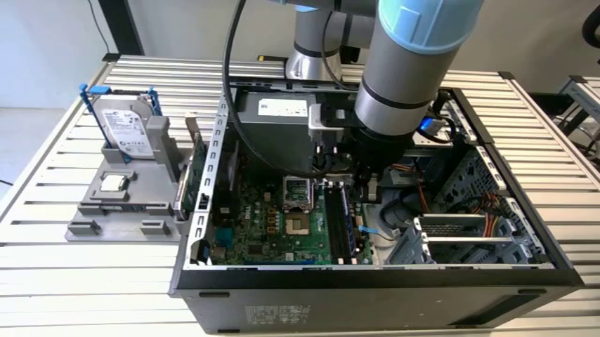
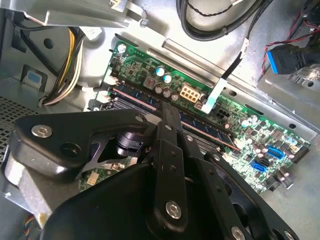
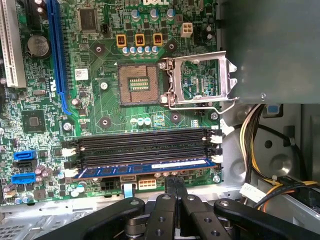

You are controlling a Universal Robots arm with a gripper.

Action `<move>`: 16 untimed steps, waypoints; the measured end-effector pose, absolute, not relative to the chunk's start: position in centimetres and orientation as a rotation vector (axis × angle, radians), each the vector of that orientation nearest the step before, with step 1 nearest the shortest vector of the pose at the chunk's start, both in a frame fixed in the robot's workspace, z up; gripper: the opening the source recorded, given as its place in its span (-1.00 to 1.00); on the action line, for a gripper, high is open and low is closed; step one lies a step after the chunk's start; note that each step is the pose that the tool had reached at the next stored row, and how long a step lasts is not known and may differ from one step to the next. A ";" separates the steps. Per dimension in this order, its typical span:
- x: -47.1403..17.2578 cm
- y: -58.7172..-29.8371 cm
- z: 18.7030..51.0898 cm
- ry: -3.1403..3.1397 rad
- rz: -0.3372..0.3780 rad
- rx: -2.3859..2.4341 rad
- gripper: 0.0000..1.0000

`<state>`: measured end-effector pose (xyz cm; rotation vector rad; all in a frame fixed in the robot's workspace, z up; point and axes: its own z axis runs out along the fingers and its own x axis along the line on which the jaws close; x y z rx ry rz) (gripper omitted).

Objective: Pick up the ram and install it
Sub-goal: 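Press down the ram until it locks into place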

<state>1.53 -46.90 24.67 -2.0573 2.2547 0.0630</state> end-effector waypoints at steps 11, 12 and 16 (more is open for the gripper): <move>1.5 -46.9 23.4 2.255 0.063 -2.057 -1.00; 1.4 -46.9 23.4 2.255 0.062 -2.058 -1.00; 1.2 -46.9 23.1 2.256 0.061 -2.058 -1.00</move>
